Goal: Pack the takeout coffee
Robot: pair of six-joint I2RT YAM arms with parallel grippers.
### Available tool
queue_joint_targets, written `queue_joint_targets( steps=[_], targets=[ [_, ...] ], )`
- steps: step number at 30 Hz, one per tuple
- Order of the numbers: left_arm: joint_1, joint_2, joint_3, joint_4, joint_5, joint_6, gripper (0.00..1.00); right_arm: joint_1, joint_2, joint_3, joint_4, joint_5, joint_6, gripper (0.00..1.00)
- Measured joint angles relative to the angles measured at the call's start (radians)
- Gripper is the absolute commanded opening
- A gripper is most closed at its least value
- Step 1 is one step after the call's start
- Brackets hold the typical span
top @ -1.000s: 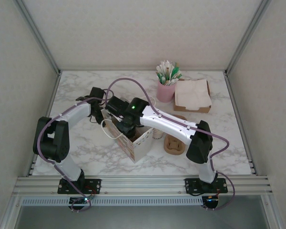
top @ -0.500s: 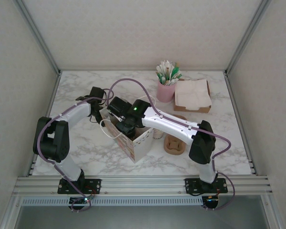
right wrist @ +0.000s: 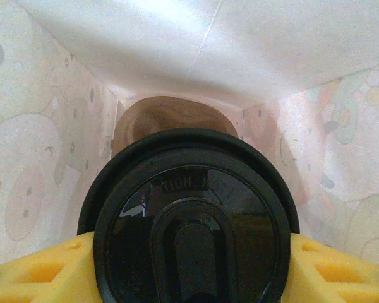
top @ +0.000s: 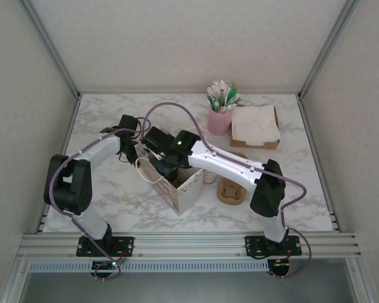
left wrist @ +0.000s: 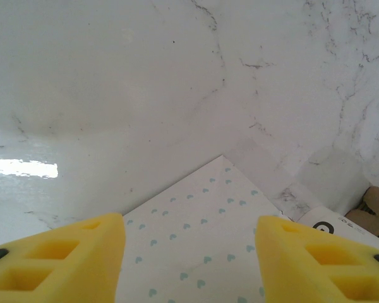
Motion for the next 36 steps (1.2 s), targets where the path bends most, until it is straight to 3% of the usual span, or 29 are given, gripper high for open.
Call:
queue_joint_targets(
  steps=[23, 36],
  targets=[
    [0.0, 0.003, 0.005, -0.003, -0.011, 0.0, 0.57, -0.011, -0.026, -0.114, 0.162, -0.009, 0.014, 0.46],
    [0.0, 0.013, 0.01, -0.004, -0.016, 0.0, 0.57, -0.011, -0.03, -0.079, 0.115, -0.015, 0.026, 0.46]
  ],
)
